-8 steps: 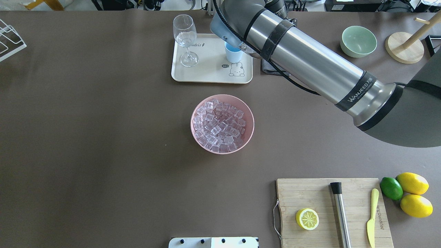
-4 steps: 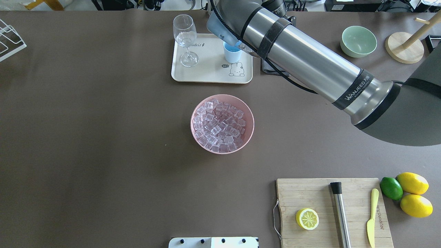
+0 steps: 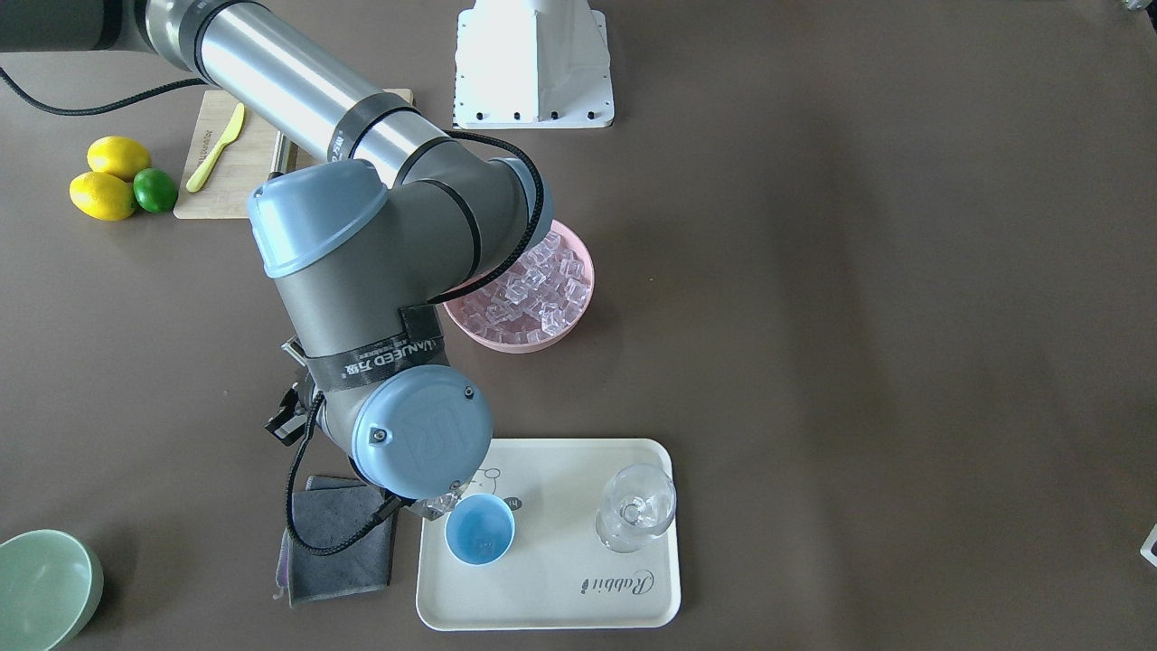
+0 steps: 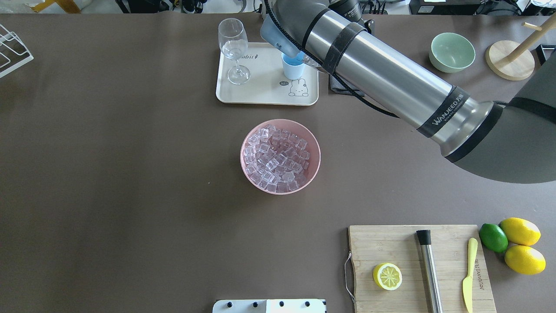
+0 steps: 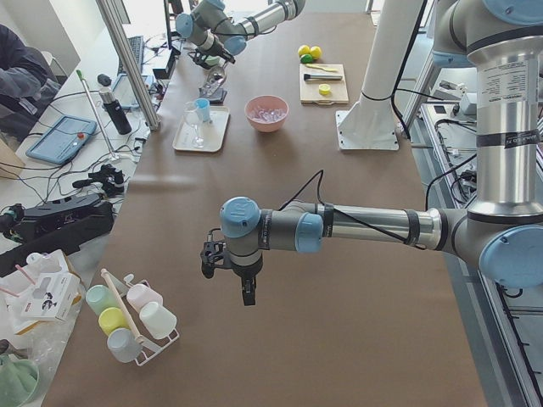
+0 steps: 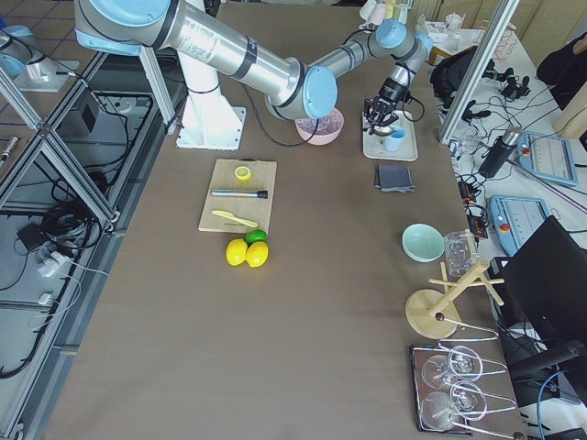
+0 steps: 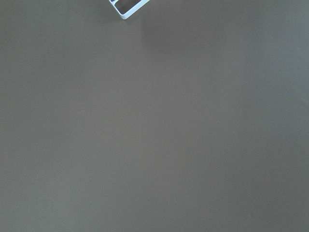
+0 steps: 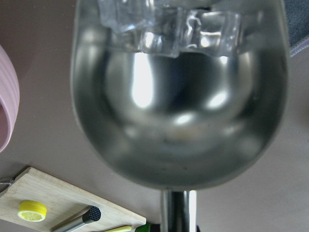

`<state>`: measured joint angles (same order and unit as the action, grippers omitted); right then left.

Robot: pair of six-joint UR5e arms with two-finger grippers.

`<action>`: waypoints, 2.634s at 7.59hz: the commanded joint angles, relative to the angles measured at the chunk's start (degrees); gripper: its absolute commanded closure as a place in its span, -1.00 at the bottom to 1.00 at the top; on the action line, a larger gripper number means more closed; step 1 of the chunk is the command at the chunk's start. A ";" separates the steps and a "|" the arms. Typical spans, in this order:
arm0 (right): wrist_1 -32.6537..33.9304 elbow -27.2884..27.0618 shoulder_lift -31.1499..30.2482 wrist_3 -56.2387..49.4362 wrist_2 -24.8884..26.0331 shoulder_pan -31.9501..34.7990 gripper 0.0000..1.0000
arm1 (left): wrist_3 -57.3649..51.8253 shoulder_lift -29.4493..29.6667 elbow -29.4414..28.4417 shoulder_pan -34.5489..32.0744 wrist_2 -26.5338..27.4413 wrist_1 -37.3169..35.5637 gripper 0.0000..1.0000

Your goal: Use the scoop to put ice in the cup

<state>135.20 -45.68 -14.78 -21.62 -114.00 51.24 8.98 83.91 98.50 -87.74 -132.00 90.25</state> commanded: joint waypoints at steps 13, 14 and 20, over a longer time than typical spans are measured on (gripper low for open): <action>7.41 -25.82 -16.16 -1.50 -3.85 11.41 1.00 | -0.01 0.81 -1.47 0.46 0.25 -0.34 -0.97; 8.14 -31.78 -20.94 -1.41 -3.86 12.55 1.00 | 0.08 0.81 -1.47 0.46 0.25 -0.34 -0.97; 3.77 -66.97 -54.17 28.95 -9.81 14.23 1.00 | 0.08 0.81 -1.38 0.46 0.16 -0.43 -0.97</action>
<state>141.54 -105.19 -60.02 -1.79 -121.19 65.53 8.97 84.73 97.16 -87.27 -131.83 89.84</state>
